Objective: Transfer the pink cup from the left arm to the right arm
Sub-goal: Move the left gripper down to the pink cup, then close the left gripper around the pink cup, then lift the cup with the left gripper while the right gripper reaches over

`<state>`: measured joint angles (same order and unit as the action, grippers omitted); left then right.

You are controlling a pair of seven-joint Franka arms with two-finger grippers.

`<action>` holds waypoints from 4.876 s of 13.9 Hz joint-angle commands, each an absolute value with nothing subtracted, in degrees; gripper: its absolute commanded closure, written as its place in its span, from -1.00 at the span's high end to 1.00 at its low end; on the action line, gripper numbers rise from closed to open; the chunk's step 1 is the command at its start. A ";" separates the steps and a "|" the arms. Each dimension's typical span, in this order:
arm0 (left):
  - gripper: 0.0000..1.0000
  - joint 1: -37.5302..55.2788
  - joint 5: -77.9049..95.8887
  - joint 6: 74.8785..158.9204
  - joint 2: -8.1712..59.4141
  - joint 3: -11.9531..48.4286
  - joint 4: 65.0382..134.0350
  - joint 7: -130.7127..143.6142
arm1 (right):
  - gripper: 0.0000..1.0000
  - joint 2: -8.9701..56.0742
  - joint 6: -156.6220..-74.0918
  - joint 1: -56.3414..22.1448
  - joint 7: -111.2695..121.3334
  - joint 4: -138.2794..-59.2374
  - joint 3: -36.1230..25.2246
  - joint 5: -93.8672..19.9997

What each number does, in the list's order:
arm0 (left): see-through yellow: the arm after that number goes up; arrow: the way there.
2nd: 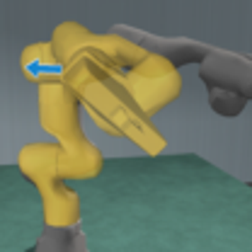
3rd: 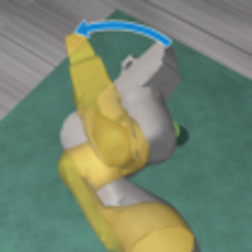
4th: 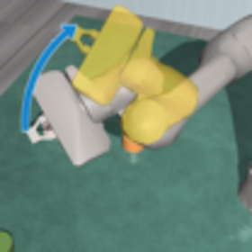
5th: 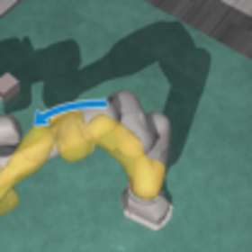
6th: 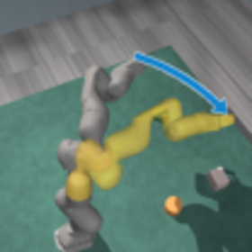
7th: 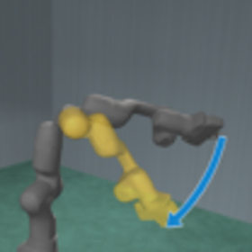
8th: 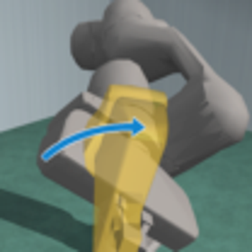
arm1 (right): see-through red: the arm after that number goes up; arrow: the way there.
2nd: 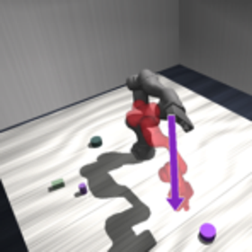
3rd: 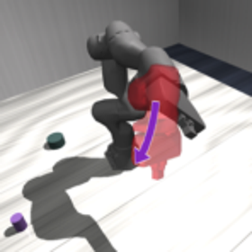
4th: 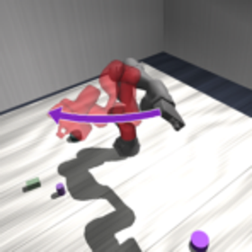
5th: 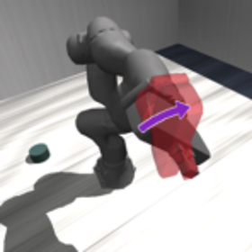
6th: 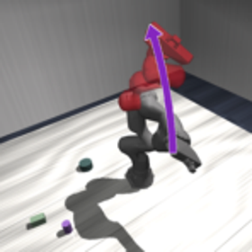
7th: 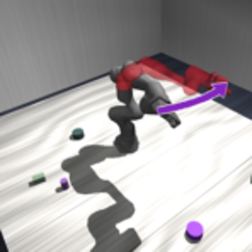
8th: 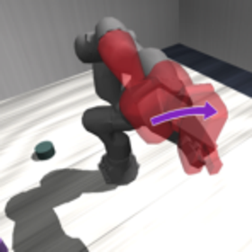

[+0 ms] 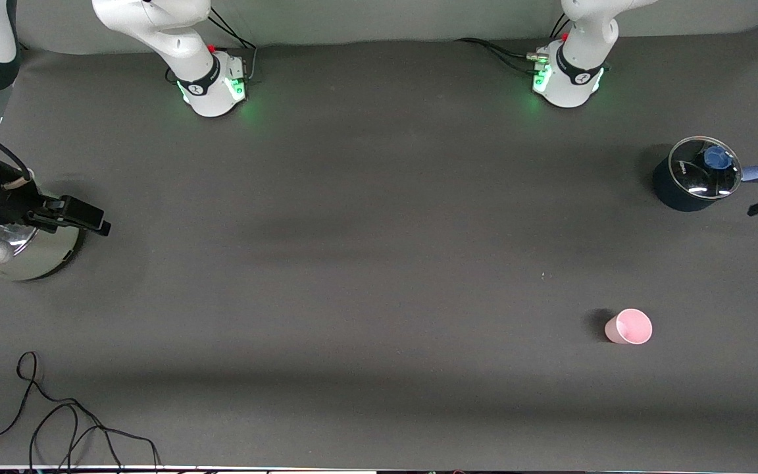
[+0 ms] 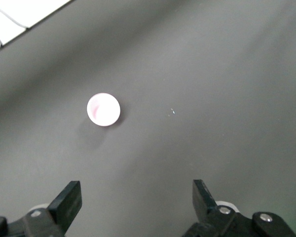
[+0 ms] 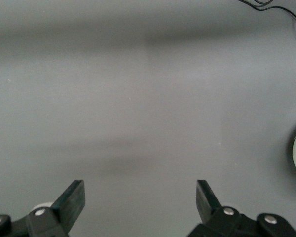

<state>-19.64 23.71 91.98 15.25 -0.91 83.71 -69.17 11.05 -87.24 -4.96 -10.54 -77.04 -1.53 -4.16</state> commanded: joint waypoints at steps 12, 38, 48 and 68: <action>1.00 -26.98 55.35 98.96 44.72 0.09 81.91 -121.35 | 1.00 10.37 -87.28 -5.27 -10.72 -77.96 -1.58 -3.52; 1.00 -31.91 74.69 99.84 61.87 6.59 82.00 -143.96 | 1.00 10.63 -87.36 -5.19 -10.02 -77.87 -1.58 -3.60; 1.00 -28.30 78.49 103.89 62.32 7.29 82.00 -146.34 | 1.00 10.63 -87.19 -5.19 -10.02 -77.87 -1.58 -3.52; 0.08 -27.69 80.76 113.97 39.94 13.70 98.67 -132.04 | 1.00 11.51 -86.84 -5.10 -9.93 -77.96 -1.67 -3.52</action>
